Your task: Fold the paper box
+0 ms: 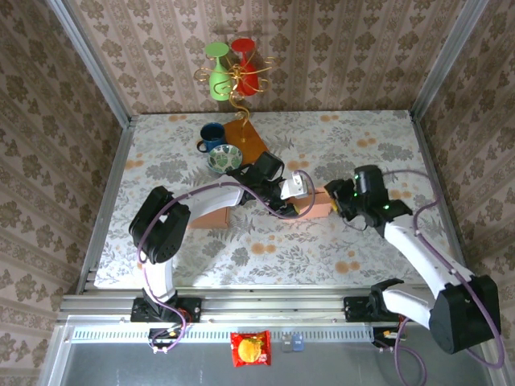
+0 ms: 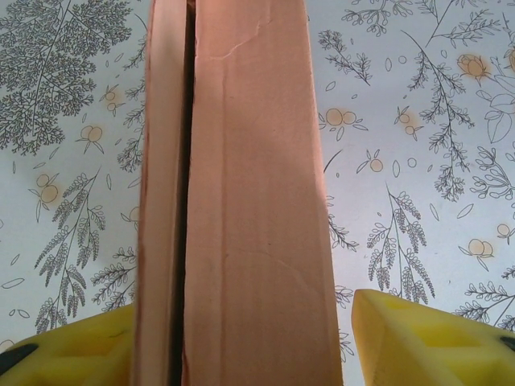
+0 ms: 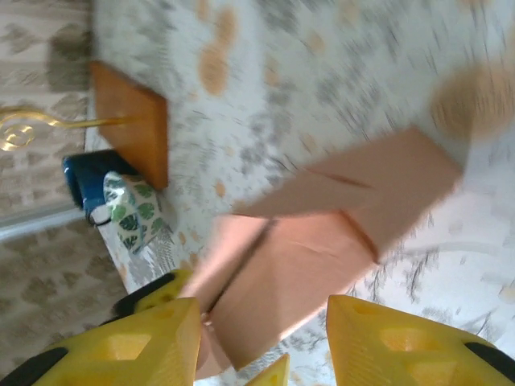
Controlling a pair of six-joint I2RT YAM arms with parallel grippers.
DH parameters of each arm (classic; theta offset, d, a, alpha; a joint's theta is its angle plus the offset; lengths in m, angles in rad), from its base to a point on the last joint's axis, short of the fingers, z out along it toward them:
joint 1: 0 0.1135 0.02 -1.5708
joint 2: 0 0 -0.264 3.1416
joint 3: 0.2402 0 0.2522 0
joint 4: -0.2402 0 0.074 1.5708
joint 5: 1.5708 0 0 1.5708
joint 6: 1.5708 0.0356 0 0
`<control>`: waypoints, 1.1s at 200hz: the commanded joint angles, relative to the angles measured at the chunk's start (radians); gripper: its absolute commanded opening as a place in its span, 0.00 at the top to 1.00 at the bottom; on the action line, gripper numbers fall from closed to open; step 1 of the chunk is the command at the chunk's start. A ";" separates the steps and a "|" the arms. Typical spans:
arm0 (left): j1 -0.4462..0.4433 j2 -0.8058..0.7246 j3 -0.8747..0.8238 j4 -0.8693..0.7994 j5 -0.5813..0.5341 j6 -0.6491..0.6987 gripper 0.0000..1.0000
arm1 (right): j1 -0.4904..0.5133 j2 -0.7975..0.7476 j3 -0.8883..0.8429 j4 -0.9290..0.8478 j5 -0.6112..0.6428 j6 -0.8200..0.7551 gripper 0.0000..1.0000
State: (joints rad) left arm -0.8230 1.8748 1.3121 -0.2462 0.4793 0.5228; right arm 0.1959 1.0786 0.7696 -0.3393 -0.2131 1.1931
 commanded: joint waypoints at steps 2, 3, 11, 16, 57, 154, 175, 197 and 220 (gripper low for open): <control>-0.003 -0.032 -0.017 0.005 0.023 -0.009 0.42 | -0.115 -0.057 0.098 -0.192 -0.056 -0.445 0.52; -0.003 -0.033 -0.017 0.006 0.023 -0.009 0.42 | -0.121 -0.058 0.099 -0.192 -0.061 -0.456 0.51; -0.003 -0.034 -0.020 0.010 0.025 -0.009 0.42 | -0.172 -0.050 0.104 -0.221 -0.110 -0.517 0.50; -0.003 -0.035 -0.022 0.011 0.025 -0.009 0.42 | -0.200 -0.039 0.103 -0.212 -0.158 -0.551 0.50; -0.003 -0.037 -0.019 0.003 0.023 -0.001 0.42 | -0.212 0.122 0.161 -0.227 -0.304 -0.753 0.49; -0.001 -0.032 -0.013 -0.009 0.024 0.000 0.42 | -0.151 0.271 0.237 -0.249 -0.256 -0.918 0.46; -0.001 -0.029 -0.008 -0.011 0.027 0.002 0.42 | -0.150 0.244 0.246 -0.243 -0.222 -0.929 0.48; -0.001 -0.026 -0.002 -0.015 0.025 0.002 0.42 | -0.150 0.219 0.247 -0.242 -0.198 -0.931 0.48; -0.001 -0.024 0.000 -0.014 0.025 0.004 0.42 | -0.151 0.237 0.243 -0.237 -0.201 -0.944 0.48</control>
State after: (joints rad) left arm -0.8230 1.8744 1.3022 -0.2394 0.4793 0.5228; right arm 0.0441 1.3190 0.9916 -0.5625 -0.4423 0.2867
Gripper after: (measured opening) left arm 0.580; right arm 0.525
